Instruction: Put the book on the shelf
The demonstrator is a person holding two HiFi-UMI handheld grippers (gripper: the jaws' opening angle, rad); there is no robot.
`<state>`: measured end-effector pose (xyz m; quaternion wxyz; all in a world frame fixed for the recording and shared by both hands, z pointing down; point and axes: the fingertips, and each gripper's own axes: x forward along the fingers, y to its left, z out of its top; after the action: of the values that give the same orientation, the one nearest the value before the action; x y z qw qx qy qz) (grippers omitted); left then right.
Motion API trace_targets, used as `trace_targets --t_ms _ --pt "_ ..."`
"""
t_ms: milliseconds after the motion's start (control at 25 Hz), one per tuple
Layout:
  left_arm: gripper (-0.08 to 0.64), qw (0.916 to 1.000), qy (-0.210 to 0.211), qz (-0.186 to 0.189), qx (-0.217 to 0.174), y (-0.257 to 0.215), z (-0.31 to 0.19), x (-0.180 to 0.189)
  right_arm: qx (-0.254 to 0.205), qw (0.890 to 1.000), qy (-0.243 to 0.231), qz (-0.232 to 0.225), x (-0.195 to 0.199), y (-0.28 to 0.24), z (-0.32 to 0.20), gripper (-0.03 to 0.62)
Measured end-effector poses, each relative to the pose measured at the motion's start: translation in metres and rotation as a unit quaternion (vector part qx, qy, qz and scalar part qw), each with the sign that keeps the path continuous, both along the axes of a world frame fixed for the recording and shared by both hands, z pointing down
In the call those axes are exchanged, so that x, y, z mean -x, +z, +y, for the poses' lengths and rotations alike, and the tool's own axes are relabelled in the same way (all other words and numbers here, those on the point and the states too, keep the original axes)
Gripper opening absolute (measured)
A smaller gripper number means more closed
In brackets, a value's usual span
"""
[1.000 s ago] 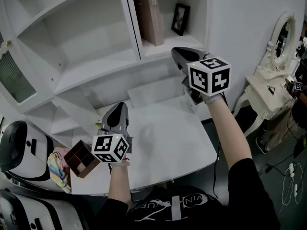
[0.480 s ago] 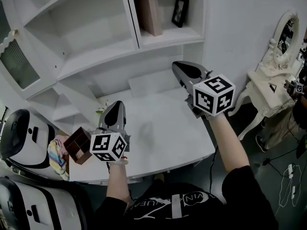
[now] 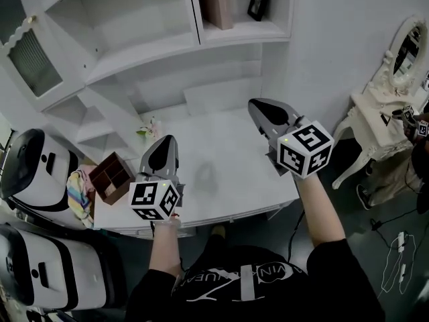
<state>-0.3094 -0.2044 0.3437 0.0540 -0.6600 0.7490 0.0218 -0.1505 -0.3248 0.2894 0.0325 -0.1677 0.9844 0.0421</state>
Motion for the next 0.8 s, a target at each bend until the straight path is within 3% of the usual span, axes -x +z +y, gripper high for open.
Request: trace_targets --t_ms 240,480,800 --pt "0.0 0.9995 -0.028 -0.007 0.01 0.011 0.027 -0.003 0.006 1.0 -0.007 0.0 -0.013 0.021 0.022 0.006" --pt "0.0 0.9982 -0.055 -0.015 0.018 0.025 0.049 -0.008 -0.016 1.0 0.004 0.008 -0.018 0.033 0.042 0.006" --pt "0.0 0.9972 -0.067 -0.014 0.028 0.04 0.069 -0.012 0.02 1.0 -0.006 -0.006 -0.025 0.059 0.051 0.006"
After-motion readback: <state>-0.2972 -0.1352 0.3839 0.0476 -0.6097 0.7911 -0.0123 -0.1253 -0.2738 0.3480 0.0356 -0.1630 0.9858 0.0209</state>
